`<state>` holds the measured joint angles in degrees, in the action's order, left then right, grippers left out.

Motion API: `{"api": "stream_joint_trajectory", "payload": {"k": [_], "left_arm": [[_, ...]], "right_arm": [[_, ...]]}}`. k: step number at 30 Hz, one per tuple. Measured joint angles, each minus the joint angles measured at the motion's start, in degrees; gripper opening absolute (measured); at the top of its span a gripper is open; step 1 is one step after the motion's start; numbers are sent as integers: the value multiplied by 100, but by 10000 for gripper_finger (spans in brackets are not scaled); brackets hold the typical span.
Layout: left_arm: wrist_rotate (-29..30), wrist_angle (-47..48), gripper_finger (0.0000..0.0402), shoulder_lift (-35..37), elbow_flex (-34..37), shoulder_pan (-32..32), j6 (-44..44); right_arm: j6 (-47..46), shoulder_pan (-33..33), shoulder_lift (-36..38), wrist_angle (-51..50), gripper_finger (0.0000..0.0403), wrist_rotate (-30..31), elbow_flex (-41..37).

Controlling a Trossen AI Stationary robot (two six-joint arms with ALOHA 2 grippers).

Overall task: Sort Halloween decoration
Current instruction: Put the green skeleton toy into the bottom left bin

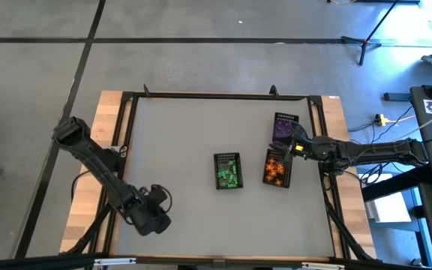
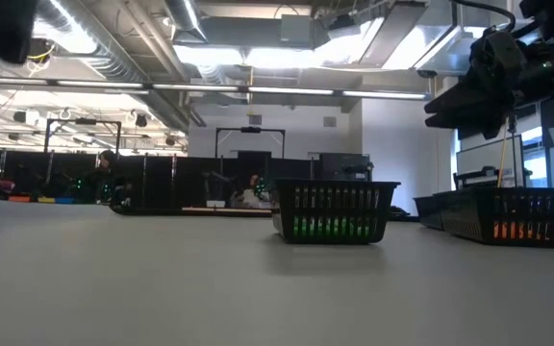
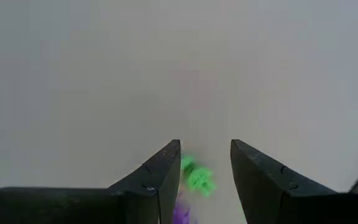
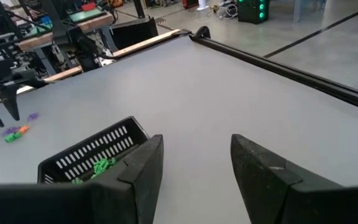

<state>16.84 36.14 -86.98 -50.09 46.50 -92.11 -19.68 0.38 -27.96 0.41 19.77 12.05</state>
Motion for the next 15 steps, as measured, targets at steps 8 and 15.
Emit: {"api": "stream_joint_trajectory", "payload": {"k": [8, 15], "left_arm": [[-431, -246, 133, 0, 350, 173, -1083], [-629, -642, 133, -259, 383, 168, -1107]], "right_arm": [[0, -1, -8, 10, 186, -13, 0], [0, 0, -7, 10, 186, -13, 0]]}}
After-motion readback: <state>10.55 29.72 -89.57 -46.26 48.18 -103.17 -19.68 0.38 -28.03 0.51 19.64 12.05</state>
